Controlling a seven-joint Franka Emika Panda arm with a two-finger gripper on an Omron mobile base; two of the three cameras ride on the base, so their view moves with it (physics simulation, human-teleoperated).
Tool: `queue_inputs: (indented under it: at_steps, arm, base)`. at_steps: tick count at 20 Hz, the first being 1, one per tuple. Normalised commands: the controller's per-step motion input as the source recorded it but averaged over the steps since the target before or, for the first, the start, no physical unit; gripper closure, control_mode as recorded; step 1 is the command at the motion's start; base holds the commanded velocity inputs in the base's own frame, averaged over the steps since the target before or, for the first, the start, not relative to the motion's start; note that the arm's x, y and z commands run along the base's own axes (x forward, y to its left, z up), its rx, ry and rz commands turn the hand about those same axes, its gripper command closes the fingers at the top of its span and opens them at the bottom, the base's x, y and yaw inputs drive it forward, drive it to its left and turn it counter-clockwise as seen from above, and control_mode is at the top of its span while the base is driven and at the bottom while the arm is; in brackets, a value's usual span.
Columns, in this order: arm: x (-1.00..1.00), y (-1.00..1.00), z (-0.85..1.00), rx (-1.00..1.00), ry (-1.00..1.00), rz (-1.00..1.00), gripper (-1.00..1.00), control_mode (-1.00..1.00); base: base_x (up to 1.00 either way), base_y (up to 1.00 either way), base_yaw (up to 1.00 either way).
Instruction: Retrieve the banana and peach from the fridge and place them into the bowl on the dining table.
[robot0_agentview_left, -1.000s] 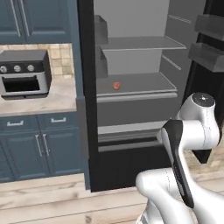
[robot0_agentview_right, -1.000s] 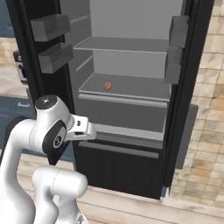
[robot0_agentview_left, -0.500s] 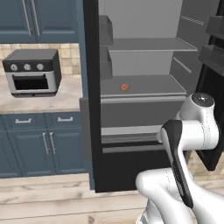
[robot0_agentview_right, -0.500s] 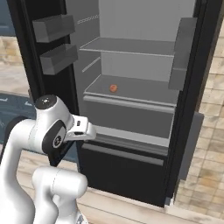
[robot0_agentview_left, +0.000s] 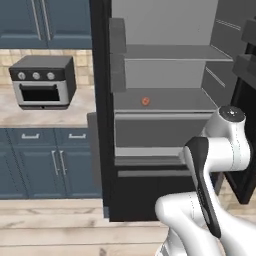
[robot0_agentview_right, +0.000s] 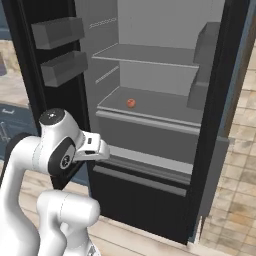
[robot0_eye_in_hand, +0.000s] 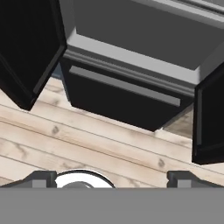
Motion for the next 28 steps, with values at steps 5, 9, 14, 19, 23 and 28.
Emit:
queue_inputs:
  at_steps: [5,9,14,19,23,28]
  arm:
    - [0.00,0.00,0.00,0.00,0.00,0.00,-1.00,1.00]
    - [0.00,0.00,0.00,0.00,0.00,0.00,-1.00,1.00]
    - [0.00,0.00,0.00,0.00,0.00,0.00,-1.00,1.00]
    - [0.00,0.00,0.00,0.00,0.00,0.00,-1.00,1.00]
    - [0.00,0.00,0.00,0.00,0.00,0.00,-1.00,1.00]
    - [0.00,0.00,0.00,0.00,0.00,0.00,-1.00,-1.00]
  base:
    - [0.51,-0.45,0.10]
    - [0.59,-0.38,0.10]
    - [0.69,-0.17,0.09]
    - [0.25,-0.07,0.05]
    - [0.02,0.00,0.00]
    - [0.00,-0.01,0.00]
